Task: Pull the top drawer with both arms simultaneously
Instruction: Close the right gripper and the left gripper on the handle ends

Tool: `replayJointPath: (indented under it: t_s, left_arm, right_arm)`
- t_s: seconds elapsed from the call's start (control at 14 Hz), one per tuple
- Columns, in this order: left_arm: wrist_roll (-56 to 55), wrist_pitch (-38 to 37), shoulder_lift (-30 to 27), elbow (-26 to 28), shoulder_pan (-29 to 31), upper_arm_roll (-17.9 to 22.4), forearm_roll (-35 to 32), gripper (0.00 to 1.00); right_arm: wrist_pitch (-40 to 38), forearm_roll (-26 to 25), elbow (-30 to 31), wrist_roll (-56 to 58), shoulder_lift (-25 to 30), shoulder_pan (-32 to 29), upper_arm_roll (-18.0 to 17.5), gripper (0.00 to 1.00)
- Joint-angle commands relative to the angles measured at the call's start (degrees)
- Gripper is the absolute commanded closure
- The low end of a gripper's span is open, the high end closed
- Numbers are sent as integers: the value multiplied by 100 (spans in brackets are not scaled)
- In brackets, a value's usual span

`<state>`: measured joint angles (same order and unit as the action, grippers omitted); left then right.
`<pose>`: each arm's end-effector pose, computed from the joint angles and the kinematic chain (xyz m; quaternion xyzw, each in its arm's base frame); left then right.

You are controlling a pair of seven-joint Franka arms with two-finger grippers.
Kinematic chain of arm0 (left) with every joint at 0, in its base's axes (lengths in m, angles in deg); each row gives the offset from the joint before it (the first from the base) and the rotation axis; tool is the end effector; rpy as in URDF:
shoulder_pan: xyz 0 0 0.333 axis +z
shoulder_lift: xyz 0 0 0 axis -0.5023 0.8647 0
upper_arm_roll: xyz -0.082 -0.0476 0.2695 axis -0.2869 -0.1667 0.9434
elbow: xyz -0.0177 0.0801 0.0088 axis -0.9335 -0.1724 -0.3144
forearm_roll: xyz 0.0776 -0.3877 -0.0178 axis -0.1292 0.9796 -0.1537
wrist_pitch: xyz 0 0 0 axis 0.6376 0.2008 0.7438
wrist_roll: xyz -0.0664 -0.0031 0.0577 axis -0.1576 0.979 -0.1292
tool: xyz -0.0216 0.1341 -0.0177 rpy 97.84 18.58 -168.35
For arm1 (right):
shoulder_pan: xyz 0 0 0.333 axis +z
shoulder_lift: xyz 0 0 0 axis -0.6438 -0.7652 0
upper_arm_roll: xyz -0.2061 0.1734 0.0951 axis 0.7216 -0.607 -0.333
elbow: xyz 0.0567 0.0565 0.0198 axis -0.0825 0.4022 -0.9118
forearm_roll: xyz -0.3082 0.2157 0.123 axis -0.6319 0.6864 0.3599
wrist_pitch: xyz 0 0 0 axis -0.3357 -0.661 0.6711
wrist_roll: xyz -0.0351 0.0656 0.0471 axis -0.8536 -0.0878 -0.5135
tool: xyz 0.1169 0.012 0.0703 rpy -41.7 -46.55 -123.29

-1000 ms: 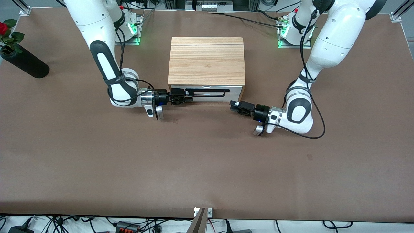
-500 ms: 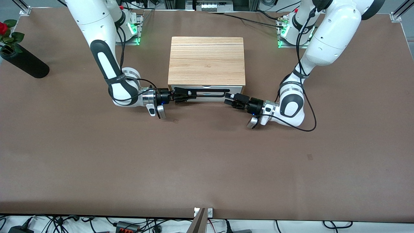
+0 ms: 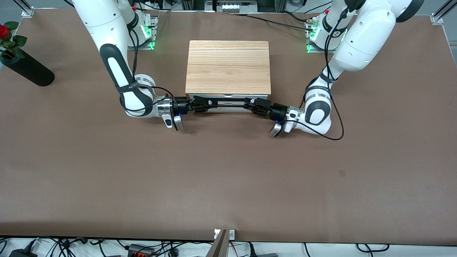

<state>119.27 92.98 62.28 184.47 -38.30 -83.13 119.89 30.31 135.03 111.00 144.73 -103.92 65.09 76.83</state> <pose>0.4805 -0.3130 0.1147 0.6834 -0.0673 -0.1160 0.7176 0.4719 0.3242 0.1339 -0.7435 -0.0327 0.0384 0.6668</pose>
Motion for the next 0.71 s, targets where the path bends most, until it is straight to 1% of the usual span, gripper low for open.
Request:
replayJointPath:
  t_s: [0.0,0.36,0.43,0.64]
  left_arm:
    - [407,24,-265,457,59,-149,363,37]
    - [487,24,-274,502,77,-158,381,69]
    - [487,15,-274,502,85,-158,381,71]
    - [478,15,-265,502,85,-158,407,85]
  right_arm:
    - [175,37,36,38,6,38,-44,89]
    - [175,37,36,73,24,38,-44,89]
    - [175,37,36,82,24,38,-44,89]
    - [175,37,27,82,24,38,-44,89]
